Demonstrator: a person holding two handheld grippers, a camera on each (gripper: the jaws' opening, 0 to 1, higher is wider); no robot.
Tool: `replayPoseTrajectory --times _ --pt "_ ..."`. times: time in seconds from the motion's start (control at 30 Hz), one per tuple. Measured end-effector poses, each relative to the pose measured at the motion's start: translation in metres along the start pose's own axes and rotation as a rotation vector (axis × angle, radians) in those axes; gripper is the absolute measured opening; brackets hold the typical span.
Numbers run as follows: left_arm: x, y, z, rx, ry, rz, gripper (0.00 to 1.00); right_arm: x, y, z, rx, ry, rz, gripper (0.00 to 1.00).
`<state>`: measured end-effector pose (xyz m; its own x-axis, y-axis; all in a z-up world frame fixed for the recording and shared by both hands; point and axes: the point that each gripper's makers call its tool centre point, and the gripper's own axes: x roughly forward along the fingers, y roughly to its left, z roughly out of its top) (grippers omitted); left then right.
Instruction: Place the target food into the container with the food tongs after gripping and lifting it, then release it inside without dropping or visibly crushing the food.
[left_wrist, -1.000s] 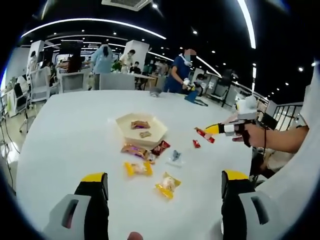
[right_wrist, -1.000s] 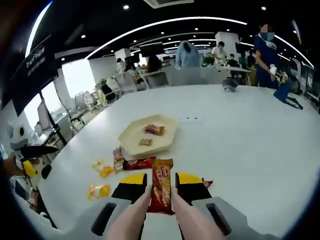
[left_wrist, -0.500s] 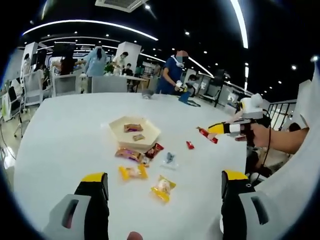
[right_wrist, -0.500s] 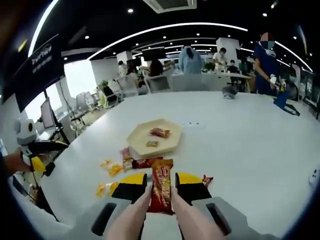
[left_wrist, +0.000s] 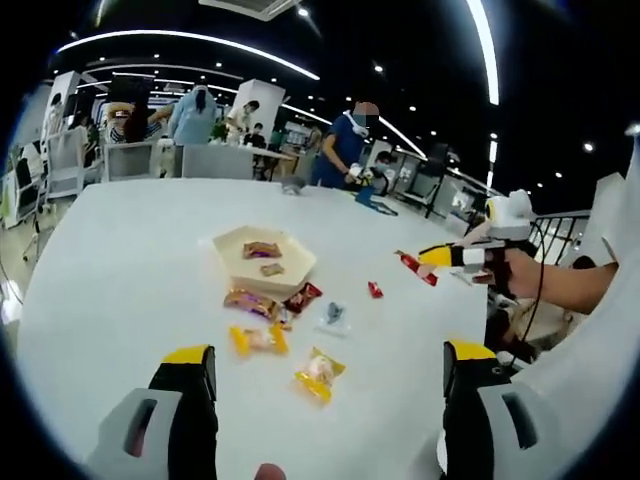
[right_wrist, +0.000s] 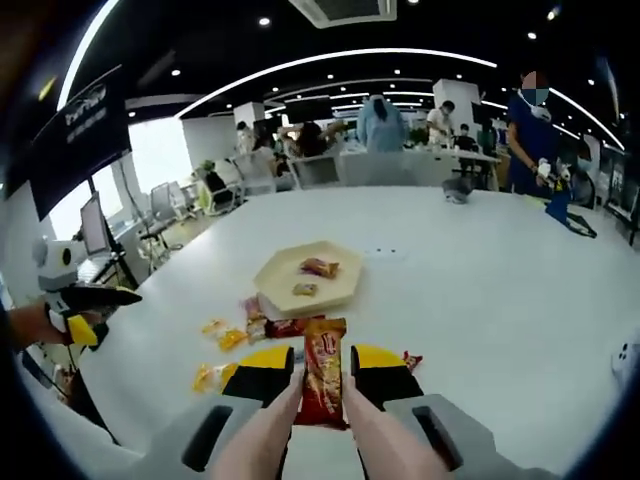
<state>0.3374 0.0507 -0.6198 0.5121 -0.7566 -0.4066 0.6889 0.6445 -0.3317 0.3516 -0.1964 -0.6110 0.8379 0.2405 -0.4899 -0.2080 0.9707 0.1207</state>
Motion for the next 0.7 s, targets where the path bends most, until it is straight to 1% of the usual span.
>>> replayPoseTrajectory --times 0.07,0.17,0.27,0.4,0.5,0.6,0.63,0.67,0.7 --pt "0.000 0.000 0.000 -0.012 -0.005 0.010 0.94 0.000 0.001 0.002 0.005 -0.001 0.002 0.21" --pt "-0.001 -0.006 0.001 -0.011 -0.016 0.014 0.96 0.003 0.004 0.008 0.007 -0.013 0.006 0.21" --pt "-0.002 -0.007 -0.005 -0.007 -0.002 0.010 0.96 0.010 0.007 0.015 -0.012 -0.029 0.014 0.21" --pt "-0.008 -0.003 -0.008 -0.008 0.009 0.019 0.97 0.014 0.012 0.025 -0.026 -0.039 0.025 0.22" --pt "-0.013 0.006 -0.006 -0.018 -0.012 0.042 0.97 0.020 0.015 0.033 -0.040 -0.042 0.041 0.22" --pt "-0.014 0.009 -0.008 -0.045 -0.012 0.064 0.97 0.026 0.016 0.034 -0.045 -0.029 0.048 0.22" --pt "-0.014 0.008 -0.006 -0.048 -0.034 0.063 0.97 0.028 0.017 0.033 -0.052 -0.031 0.048 0.22" --pt "-0.013 0.007 -0.008 -0.056 -0.041 0.058 0.98 0.031 0.018 0.032 -0.060 -0.025 0.050 0.22" --pt "-0.013 0.007 -0.009 -0.059 -0.037 0.055 0.98 0.032 0.019 0.032 -0.062 -0.023 0.052 0.22"
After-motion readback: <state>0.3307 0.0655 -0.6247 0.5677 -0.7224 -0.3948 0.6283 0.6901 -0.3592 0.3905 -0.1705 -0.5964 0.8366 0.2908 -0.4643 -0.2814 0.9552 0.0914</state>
